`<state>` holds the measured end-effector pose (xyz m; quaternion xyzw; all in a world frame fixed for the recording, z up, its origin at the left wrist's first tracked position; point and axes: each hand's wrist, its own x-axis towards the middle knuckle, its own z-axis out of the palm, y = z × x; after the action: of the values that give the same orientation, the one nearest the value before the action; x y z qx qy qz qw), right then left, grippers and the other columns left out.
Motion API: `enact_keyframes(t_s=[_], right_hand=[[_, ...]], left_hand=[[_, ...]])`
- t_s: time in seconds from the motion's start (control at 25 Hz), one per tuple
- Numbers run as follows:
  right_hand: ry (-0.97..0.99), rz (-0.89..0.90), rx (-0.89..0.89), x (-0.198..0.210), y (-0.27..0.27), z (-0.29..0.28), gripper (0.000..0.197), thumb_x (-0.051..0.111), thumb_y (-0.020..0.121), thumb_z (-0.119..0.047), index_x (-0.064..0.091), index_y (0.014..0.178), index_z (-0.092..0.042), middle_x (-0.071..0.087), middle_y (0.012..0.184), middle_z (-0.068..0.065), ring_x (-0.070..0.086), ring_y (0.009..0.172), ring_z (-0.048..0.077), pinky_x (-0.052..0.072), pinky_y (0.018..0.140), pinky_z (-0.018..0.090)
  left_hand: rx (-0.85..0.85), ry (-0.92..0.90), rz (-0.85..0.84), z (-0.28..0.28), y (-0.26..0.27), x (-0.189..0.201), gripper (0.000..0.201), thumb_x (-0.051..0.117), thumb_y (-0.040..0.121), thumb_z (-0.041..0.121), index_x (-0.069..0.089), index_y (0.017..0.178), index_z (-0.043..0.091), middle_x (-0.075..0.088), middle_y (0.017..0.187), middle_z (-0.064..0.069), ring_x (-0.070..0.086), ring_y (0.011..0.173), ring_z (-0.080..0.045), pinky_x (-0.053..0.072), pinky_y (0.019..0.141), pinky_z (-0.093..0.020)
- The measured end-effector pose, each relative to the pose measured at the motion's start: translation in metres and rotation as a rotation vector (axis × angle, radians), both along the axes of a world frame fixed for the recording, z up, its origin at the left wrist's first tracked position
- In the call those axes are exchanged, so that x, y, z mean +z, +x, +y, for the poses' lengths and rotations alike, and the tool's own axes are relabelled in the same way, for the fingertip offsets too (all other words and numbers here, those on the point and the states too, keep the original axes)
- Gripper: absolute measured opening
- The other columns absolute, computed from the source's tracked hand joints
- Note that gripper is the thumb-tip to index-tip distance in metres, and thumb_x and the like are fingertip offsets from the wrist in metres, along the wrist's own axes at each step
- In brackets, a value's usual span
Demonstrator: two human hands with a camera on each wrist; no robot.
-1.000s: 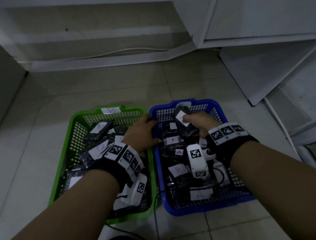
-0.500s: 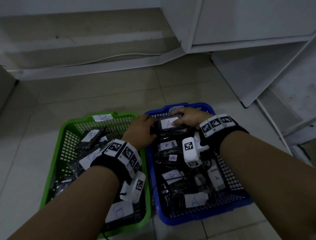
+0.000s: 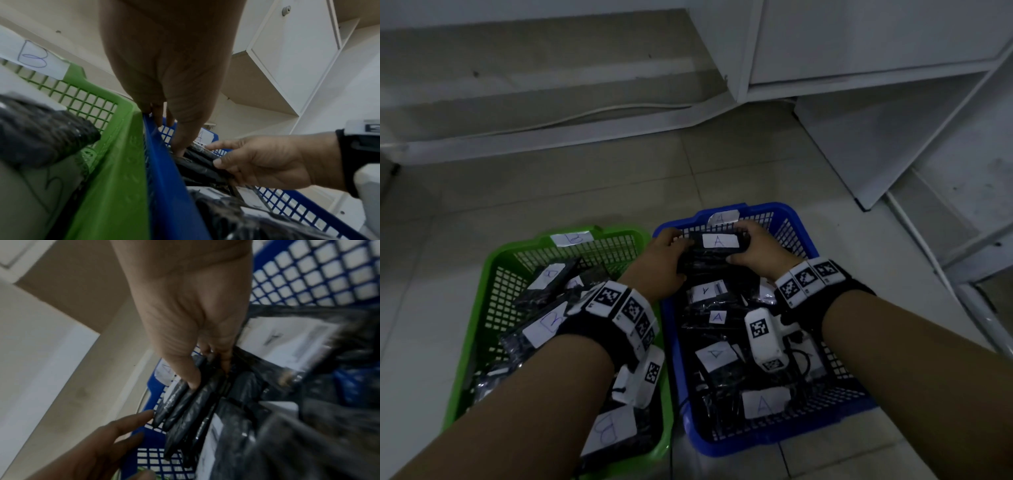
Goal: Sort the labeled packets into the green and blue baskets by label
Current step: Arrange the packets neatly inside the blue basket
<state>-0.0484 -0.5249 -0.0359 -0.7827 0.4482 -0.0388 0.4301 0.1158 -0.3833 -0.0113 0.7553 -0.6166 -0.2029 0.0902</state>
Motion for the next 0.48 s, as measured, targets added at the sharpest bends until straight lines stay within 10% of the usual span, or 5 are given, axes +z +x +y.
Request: enact_keyframes(t_s=[0.28,0.48], right_hand=[[-0.193,0.088,0.213,-0.006,0.007,0.008,0.075,0.082,0.065,-0.014,0.043,0.128,-0.021,0.046,0.126,0.012,0.047,0.117,0.026,0.039,0.095,0.029],[-0.08,-0.013,0.03,-0.016,0.008,0.013,0.087,0.087,0.058,-0.016,0.038,0.13,-0.018,0.054,0.125,0.01,0.055,0.114,0.026,0.047,0.098,0.04]], left_hand=[[-0.008,-0.03,0.02,0.001,0.0,-0.001,0.057,0.068,0.08,0.017,0.047,0.133,0.012,0.035,0.146,-0.009,0.039,0.131,-0.026,0.033,0.107,-0.032],[-0.076,-0.111,-0.011,0.004,0.002,-0.004,0.054,0.067,0.078,0.016,0.054,0.131,0.017,0.043,0.139,-0.011,0.045,0.124,-0.031,0.037,0.106,-0.04]])
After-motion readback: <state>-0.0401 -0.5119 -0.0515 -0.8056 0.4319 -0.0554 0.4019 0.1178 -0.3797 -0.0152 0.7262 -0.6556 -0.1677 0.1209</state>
